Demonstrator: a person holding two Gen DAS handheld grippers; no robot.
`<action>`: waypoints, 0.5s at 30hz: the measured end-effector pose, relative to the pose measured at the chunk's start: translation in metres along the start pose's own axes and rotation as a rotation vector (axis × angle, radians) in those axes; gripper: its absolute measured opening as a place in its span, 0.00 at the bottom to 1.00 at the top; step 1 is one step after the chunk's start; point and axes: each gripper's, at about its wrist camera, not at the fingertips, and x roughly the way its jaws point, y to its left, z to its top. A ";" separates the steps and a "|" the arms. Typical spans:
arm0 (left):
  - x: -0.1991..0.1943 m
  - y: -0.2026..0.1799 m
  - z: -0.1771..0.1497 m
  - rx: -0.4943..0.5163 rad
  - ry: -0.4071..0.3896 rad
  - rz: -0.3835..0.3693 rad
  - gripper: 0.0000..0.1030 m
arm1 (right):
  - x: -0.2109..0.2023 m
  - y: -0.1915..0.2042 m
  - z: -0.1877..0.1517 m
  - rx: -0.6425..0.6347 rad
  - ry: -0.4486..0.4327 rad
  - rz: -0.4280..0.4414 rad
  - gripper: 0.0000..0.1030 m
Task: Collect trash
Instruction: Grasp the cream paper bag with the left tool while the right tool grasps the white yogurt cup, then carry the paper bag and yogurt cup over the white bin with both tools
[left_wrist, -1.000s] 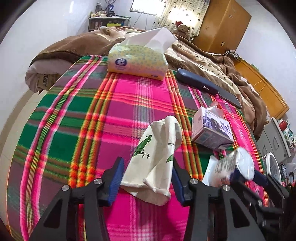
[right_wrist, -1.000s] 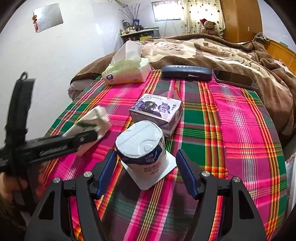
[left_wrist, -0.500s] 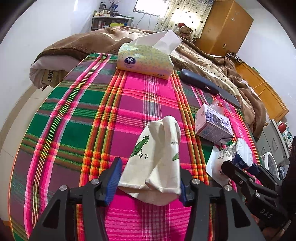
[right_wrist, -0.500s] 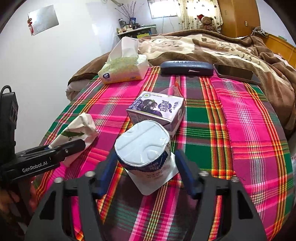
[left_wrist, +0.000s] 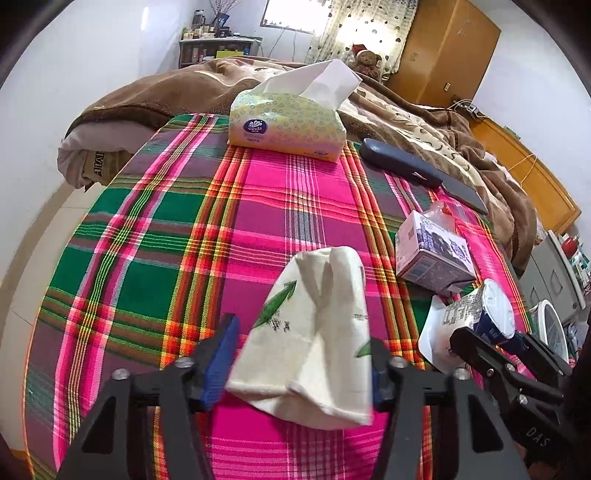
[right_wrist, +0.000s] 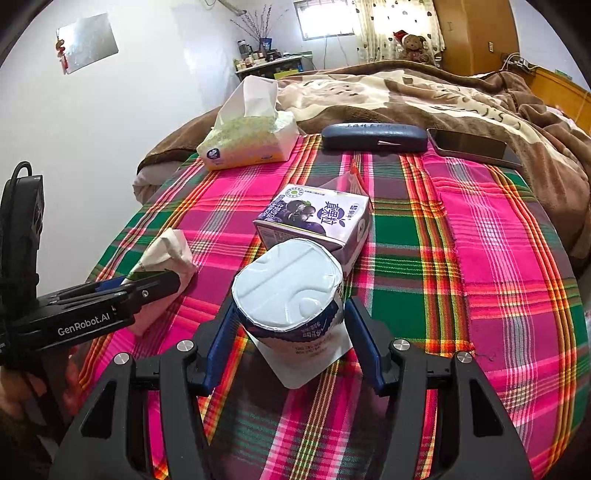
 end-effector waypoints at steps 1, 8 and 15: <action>-0.001 0.001 0.000 -0.006 0.000 -0.005 0.50 | -0.001 0.000 0.000 0.002 0.000 0.004 0.58; -0.011 -0.002 -0.004 -0.001 -0.017 0.011 0.41 | -0.007 -0.003 -0.002 0.012 -0.009 0.016 0.58; -0.027 -0.010 -0.010 0.001 -0.043 0.000 0.40 | -0.020 -0.008 -0.003 0.020 -0.037 0.018 0.58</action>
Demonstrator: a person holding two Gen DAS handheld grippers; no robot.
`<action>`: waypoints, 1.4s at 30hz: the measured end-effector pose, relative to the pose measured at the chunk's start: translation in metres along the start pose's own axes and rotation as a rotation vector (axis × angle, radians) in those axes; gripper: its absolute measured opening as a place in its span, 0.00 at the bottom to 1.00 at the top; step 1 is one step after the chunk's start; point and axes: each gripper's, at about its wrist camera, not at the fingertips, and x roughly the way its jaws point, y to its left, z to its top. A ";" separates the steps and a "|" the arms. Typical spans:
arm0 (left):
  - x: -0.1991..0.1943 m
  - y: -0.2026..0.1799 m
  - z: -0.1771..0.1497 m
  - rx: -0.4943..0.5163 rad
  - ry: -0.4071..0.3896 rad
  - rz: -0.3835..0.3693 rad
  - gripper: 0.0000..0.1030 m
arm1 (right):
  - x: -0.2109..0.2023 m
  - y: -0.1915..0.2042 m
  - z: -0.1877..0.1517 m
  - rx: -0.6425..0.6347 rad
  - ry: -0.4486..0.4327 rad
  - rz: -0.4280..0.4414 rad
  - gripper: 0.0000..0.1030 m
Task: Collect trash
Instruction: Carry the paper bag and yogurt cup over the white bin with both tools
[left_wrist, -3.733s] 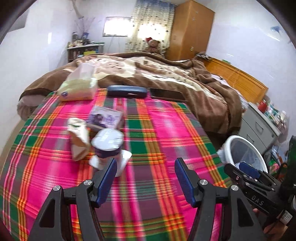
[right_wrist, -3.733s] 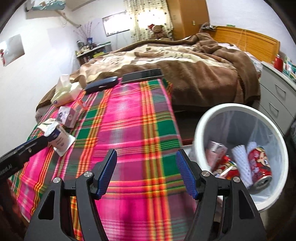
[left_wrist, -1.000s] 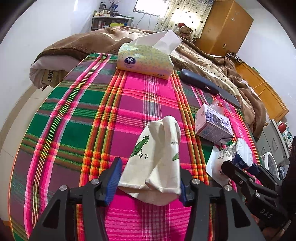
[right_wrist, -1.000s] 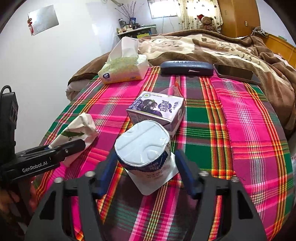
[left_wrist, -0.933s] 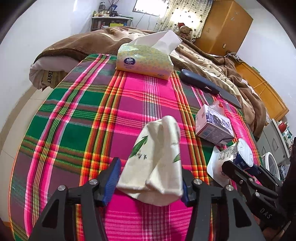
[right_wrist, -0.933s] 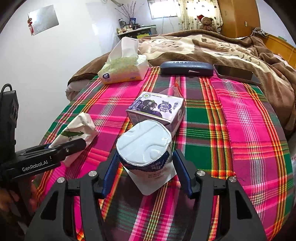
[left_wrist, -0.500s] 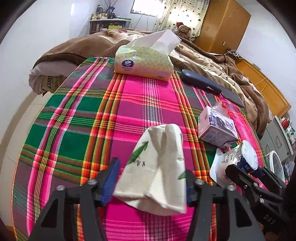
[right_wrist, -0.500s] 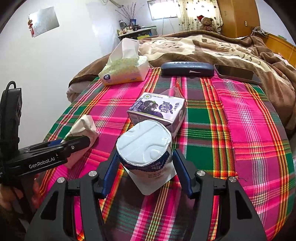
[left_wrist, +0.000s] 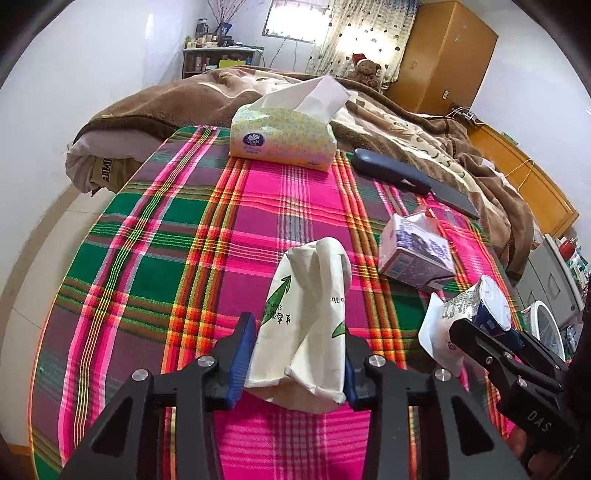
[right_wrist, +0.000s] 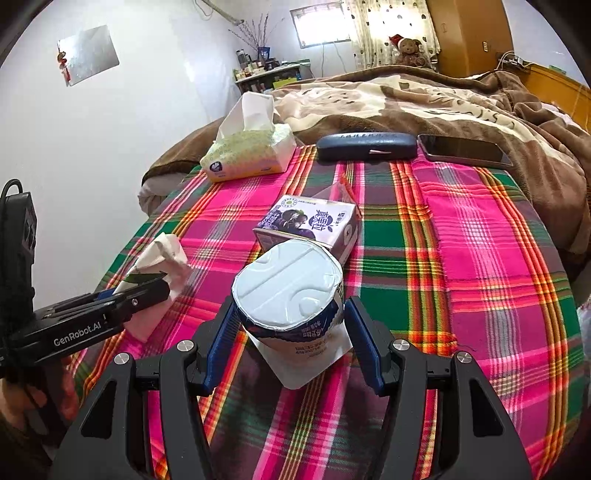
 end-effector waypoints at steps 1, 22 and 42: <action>-0.003 -0.002 -0.001 0.002 -0.003 0.000 0.40 | -0.002 -0.001 0.000 0.000 -0.004 -0.002 0.58; -0.044 -0.076 -0.021 0.120 -0.065 -0.042 0.40 | -0.058 -0.044 -0.007 0.048 -0.083 -0.043 0.58; -0.049 -0.191 -0.038 0.255 -0.066 -0.170 0.40 | -0.108 -0.127 -0.017 0.149 -0.151 -0.154 0.58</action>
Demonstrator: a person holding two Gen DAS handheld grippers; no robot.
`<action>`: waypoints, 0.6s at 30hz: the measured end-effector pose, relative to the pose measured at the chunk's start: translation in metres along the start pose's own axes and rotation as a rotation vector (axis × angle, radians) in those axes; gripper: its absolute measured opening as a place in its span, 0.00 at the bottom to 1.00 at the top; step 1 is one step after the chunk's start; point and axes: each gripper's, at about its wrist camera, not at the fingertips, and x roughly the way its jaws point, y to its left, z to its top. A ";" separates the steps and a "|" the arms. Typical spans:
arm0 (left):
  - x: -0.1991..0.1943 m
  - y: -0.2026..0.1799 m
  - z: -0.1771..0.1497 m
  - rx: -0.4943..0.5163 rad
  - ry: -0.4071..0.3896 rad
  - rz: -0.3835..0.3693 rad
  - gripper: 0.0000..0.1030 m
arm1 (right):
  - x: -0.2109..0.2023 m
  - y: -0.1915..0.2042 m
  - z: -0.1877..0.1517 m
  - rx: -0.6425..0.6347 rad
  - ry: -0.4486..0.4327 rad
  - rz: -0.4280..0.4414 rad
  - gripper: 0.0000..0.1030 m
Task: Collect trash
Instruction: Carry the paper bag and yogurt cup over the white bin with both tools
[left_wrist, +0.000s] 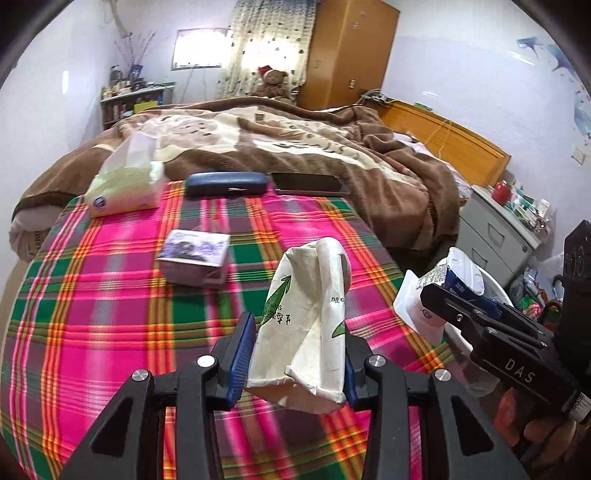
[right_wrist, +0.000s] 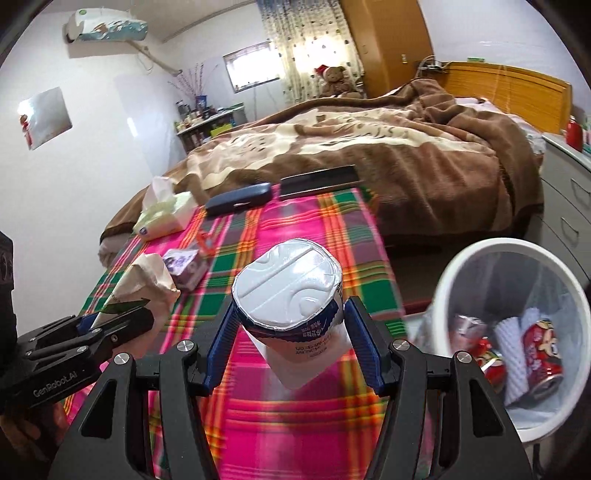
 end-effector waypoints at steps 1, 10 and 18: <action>0.002 -0.006 0.000 0.008 0.001 -0.008 0.40 | -0.002 -0.006 0.001 0.007 -0.004 -0.007 0.58; 0.020 -0.063 0.006 0.067 0.018 -0.078 0.40 | -0.020 -0.057 0.007 0.068 -0.038 -0.082 0.58; 0.045 -0.122 0.009 0.132 0.056 -0.164 0.40 | -0.040 -0.106 0.007 0.122 -0.060 -0.177 0.58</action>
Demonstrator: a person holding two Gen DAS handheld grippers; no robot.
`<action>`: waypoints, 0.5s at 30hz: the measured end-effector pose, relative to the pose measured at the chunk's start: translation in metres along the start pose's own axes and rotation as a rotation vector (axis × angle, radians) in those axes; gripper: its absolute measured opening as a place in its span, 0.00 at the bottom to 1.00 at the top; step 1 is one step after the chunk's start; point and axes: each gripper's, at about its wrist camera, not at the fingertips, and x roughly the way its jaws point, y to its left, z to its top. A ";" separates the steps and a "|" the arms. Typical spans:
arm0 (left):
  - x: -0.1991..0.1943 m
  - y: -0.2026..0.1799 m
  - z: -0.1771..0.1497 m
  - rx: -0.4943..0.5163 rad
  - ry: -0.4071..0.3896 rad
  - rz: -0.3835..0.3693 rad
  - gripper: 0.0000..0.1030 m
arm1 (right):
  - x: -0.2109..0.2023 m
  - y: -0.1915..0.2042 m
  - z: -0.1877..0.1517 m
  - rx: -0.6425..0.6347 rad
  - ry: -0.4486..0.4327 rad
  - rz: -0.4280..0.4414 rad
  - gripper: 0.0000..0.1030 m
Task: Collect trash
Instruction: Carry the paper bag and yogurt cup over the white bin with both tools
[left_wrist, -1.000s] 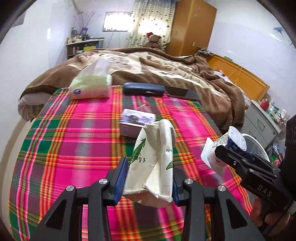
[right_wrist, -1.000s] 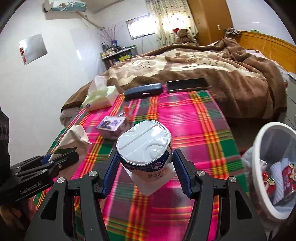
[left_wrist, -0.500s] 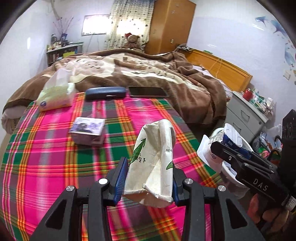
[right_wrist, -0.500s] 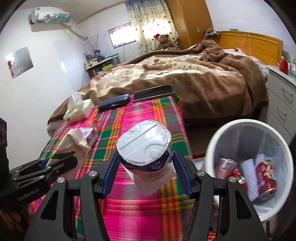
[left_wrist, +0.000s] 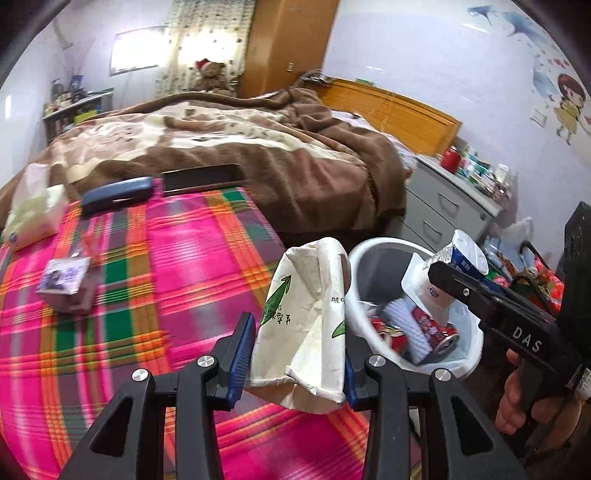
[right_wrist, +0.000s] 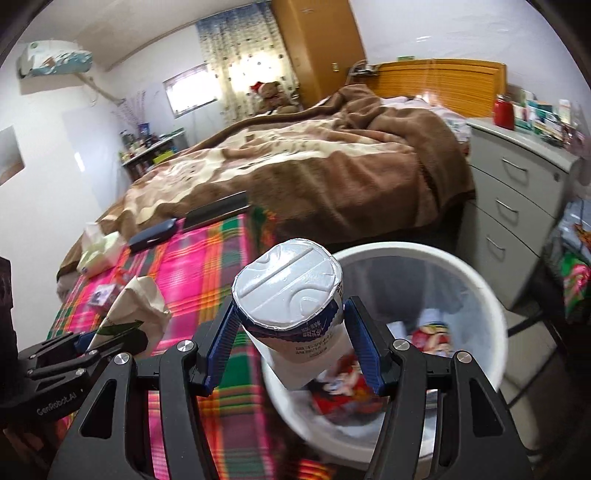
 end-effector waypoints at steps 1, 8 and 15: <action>0.005 -0.007 0.001 0.007 0.008 -0.011 0.40 | -0.001 -0.006 0.000 0.008 -0.003 -0.014 0.58; 0.025 -0.045 0.010 0.051 0.027 -0.053 0.40 | -0.005 -0.032 0.002 0.039 0.001 -0.063 0.58; 0.043 -0.075 0.014 0.085 0.050 -0.089 0.40 | -0.006 -0.055 0.000 0.060 0.024 -0.095 0.58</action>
